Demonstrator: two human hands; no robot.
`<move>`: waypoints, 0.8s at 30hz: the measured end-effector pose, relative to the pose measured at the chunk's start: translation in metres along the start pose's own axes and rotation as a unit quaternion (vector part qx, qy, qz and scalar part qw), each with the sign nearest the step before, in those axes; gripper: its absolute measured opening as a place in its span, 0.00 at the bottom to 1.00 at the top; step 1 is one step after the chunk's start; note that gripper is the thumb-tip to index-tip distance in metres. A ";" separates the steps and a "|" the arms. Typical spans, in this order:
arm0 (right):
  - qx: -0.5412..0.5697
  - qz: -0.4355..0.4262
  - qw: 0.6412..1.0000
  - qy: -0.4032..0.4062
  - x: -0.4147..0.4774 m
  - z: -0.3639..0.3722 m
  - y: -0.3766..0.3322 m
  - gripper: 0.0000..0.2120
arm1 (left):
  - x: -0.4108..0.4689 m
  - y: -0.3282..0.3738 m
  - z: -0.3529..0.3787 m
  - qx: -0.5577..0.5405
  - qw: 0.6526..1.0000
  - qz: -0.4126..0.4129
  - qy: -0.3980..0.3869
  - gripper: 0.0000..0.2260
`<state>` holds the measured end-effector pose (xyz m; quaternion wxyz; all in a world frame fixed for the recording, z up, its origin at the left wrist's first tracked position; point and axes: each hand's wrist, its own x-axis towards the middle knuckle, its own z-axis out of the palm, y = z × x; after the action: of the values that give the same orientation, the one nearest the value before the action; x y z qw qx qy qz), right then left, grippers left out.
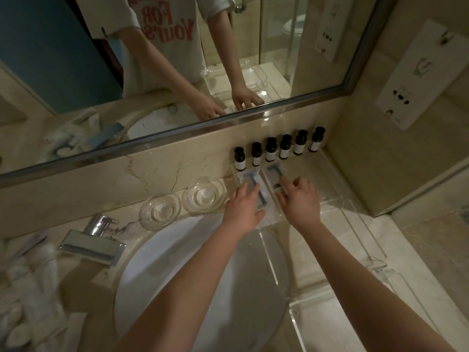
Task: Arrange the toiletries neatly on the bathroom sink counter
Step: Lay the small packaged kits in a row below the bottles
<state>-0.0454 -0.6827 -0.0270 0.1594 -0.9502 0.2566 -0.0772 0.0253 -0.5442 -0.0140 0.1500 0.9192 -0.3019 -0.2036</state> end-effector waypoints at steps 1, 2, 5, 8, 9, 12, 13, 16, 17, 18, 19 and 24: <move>0.000 0.004 1.000 -0.004 0.000 -0.001 -0.001 0.19 | -0.001 0.001 -0.001 0.000 1.000 -0.002 -0.002 0.33; -0.001 0.006 1.000 -0.007 0.000 -0.001 -0.002 0.19 | -0.001 0.001 -0.002 0.000 1.000 -0.003 -0.004 0.33; -0.004 0.008 1.000 -0.008 -0.002 -0.004 -0.004 0.19 | -0.003 0.002 -0.004 -0.003 1.000 -0.004 -0.001 0.33; -0.002 0.013 1.000 0.000 -0.007 -0.009 -0.007 0.19 | -0.007 0.002 -0.008 -0.005 1.000 -0.005 0.001 0.33; 0.000 0.010 1.000 0.002 -0.010 -0.012 -0.009 0.19 | -0.010 0.001 -0.011 -0.008 1.000 -0.005 0.002 0.33; 0.000 -0.010 1.000 0.010 -0.020 -0.021 -0.016 0.20 | -0.023 -0.005 -0.022 -0.009 1.000 -0.001 0.026 0.32; -0.004 -0.019 1.000 0.010 -0.025 -0.024 -0.020 0.21 | -0.029 -0.008 -0.026 -0.002 0.999 0.001 0.038 0.31; -0.015 -0.049 0.999 -0.006 -0.042 -0.034 -0.035 0.20 | -0.055 -0.021 -0.038 0.025 0.998 0.001 0.065 0.29; -0.016 -0.061 0.998 -0.011 -0.049 -0.036 -0.041 0.21 | -0.065 -0.026 -0.041 0.032 0.997 -0.004 0.069 0.29; -0.016 -0.073 0.997 -0.017 -0.056 -0.038 -0.048 0.21 | -0.076 -0.032 -0.044 0.036 0.997 -0.010 0.074 0.28; -0.017 -0.085 0.996 -0.024 -0.063 -0.039 -0.056 0.22 | -0.088 -0.039 -0.046 0.039 0.996 -0.015 0.079 0.27; -0.011 -0.142 0.988 -0.063 -0.103 -0.036 -0.105 0.22 | -0.150 -0.081 -0.046 0.047 0.994 -0.054 0.081 0.25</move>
<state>-0.0935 -0.5538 0.0358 0.1524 -0.9816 0.1096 -0.0358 -0.0232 -0.3823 0.0366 0.1198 0.9536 -0.2480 -0.1216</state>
